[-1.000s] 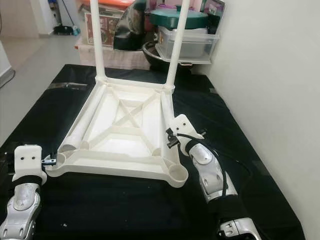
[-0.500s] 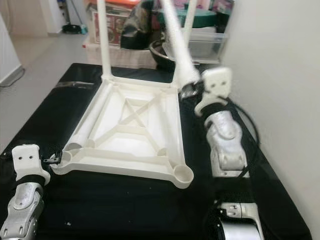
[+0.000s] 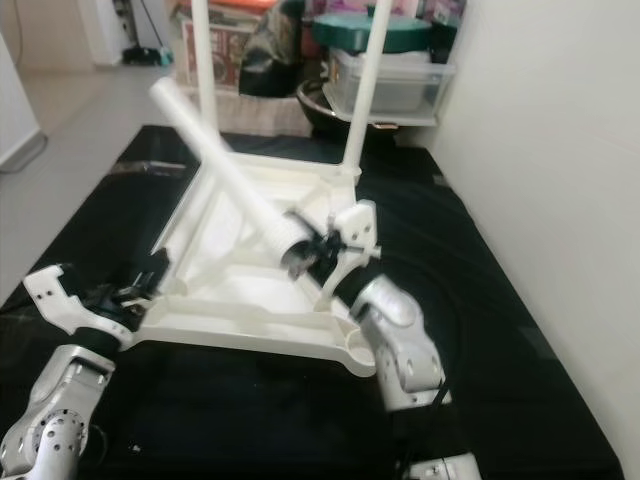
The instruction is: Building children table
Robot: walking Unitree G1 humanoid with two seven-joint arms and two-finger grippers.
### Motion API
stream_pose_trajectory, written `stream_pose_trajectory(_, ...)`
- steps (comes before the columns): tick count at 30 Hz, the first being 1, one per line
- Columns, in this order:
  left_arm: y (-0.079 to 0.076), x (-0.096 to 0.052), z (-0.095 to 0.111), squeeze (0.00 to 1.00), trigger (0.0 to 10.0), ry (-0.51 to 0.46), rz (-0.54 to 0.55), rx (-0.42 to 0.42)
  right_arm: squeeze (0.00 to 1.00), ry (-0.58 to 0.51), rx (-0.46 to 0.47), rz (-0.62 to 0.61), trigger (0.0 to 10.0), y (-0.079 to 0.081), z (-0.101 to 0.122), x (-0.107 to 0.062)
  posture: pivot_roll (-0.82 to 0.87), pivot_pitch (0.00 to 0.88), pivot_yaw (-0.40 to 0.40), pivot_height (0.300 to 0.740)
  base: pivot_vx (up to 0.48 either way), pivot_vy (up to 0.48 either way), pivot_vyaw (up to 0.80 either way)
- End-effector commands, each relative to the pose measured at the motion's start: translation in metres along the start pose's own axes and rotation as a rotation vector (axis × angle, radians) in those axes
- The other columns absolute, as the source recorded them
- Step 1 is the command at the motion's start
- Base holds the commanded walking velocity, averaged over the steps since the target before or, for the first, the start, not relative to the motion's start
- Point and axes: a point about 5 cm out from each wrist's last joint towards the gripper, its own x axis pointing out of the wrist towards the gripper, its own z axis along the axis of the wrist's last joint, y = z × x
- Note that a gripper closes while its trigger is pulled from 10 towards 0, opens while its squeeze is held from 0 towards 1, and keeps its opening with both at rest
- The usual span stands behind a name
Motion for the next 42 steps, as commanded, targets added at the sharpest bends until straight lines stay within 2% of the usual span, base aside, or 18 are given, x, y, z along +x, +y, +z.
stream_pose_trajectory(1,0.000,0.002,0.007,0.00,10.0,-0.016,-0.019,-0.019,0.00,-0.039,0.041,0.027,0.0,0.000,0.007,-0.002,0.09,0.000,-0.129,0.740,0.000,0.000,0.00)
stream_pose_trajectory(4,0.003,0.005,0.012,0.00,10.0,-0.018,-0.022,-0.095,0.00,-0.054,0.086,0.074,0.0,0.004,0.008,-0.004,0.08,0.000,-0.127,0.740,0.000,0.000,0.00)
stream_pose_trajectory(9,0.008,0.006,0.008,0.00,10.0,0.011,-0.006,-0.132,0.00,-0.052,0.144,0.141,0.0,0.010,0.004,-0.009,0.08,0.000,-0.122,0.740,0.000,0.000,0.00)
stream_pose_trajectory(15,0.006,0.006,0.012,0.00,10.0,-0.006,-0.019,-0.180,0.00,-0.041,0.184,0.176,0.0,0.013,0.000,-0.013,0.08,0.000,-0.122,0.740,0.000,0.000,0.00)
stream_pose_trajectory(16,0.006,0.008,0.018,0.00,10.0,-0.028,-0.038,-0.249,0.00,-0.032,0.211,0.198,0.0,0.015,-0.003,-0.016,0.08,0.000,-0.122,0.740,0.000,0.000,0.00)
stream_pose_trajectory(17,0.006,0.008,0.018,0.00,10.0,-0.028,-0.038,-0.249,0.00,-0.032,0.211,0.198,0.0,0.015,-0.003,-0.016,0.08,0.000,-0.122,0.740,0.000,0.000,0.00)
stream_pose_trajectory(18,0.004,0.009,0.024,0.00,10.0,-0.053,-0.061,-0.329,0.00,-0.022,0.232,0.208,0.0,0.016,-0.006,-0.018,0.08,0.000,-0.124,0.740,0.000,0.000,0.00)
stream_pose_trajectory(19,0.004,0.009,0.024,0.00,10.0,-0.053,-0.061,-0.329,0.00,-0.022,0.232,0.208,0.0,0.016,-0.006,-0.018,0.08,0.000,-0.124,0.740,0.000,0.000,0.00)
stream_pose_trajectory(20,0.000,0.010,0.031,0.00,10.0,-0.080,-0.108,-0.411,0.00,-0.022,0.247,0.214,0.0,0.016,-0.007,-0.019,0.08,0.000,-0.120,0.740,0.000,0.000,0.00)
stream_pose_trajectory(22,0.000,0.010,0.031,0.00,10.0,-0.080,-0.108,-0.411,0.00,-0.022,0.247,0.214,0.0,0.016,-0.007,-0.019,0.08,0.000,-0.120,0.740,0.000,0.000,0.00)
stream_pose_trajectory(24,-0.004,0.009,0.038,0.00,10.0,-0.104,-0.170,-0.490,0.00,-0.029,0.263,0.211,0.0,0.015,-0.005,-0.019,0.08,0.000,-0.121,0.740,0.000,0.000,0.00)
stream_pose_trajectory(27,-0.003,0.009,0.040,0.00,10.0,-0.119,-0.169,-0.515,0.00,-0.036,0.270,0.217,0.0,0.014,-0.003,-0.019,0.08,0.000,-0.122,0.740,0.000,0.000,0.00)
stream_pose_trajectory(32,0.014,0.009,0.046,0.00,10.0,-0.173,-0.106,-0.562,0.00,-0.041,0.314,0.257,0.0,0.016,-0.003,-0.024,0.08,0.000,-0.126,0.740,0.000,0.000,0.00)
stream_pose_trajectory(34,0.014,0.009,0.046,0.00,10.0,-0.173,-0.106,-0.562,0.00,-0.041,0.314,0.257,0.0,0.016,-0.003,-0.024,0.08,0.000,-0.126,0.740,0.000,0.000,0.00)
stream_pose_trajectory(35,0.017,0.009,0.047,0.00,10.0,-0.177,-0.099,-0.574,0.00,-0.031,0.357,0.302,0.0,0.018,-0.005,-0.029,0.08,0.000,-0.126,0.740,0.000,0.000,0.00)
stream_pose_trajectory(36,0.017,0.009,0.047,0.00,10.0,-0.177,-0.099,-0.574,0.00,-0.031,0.357,0.302,0.0,0.018,-0.005,-0.029,0.08,0.000,-0.126,0.740,0.000,0.000,0.00)
stream_pose_trajectory(37,0.017,0.008,0.045,0.00,10.0,-0.171,-0.100,-0.587,0.00,-0.032,0.404,0.345,0.0,0.019,-0.004,-0.038,0.08,0.000,-0.124,0.740,0.000,0.000,0.00)
stream_pose_trajectory(42,0.018,0.008,0.040,0.00,10.0,-0.151,-0.100,-0.622,0.00,0.004,0.448,0.447,0.0,0.024,-0.004,-0.055,0.07,0.000,-0.121,0.740,0.000,0.000,0.00)
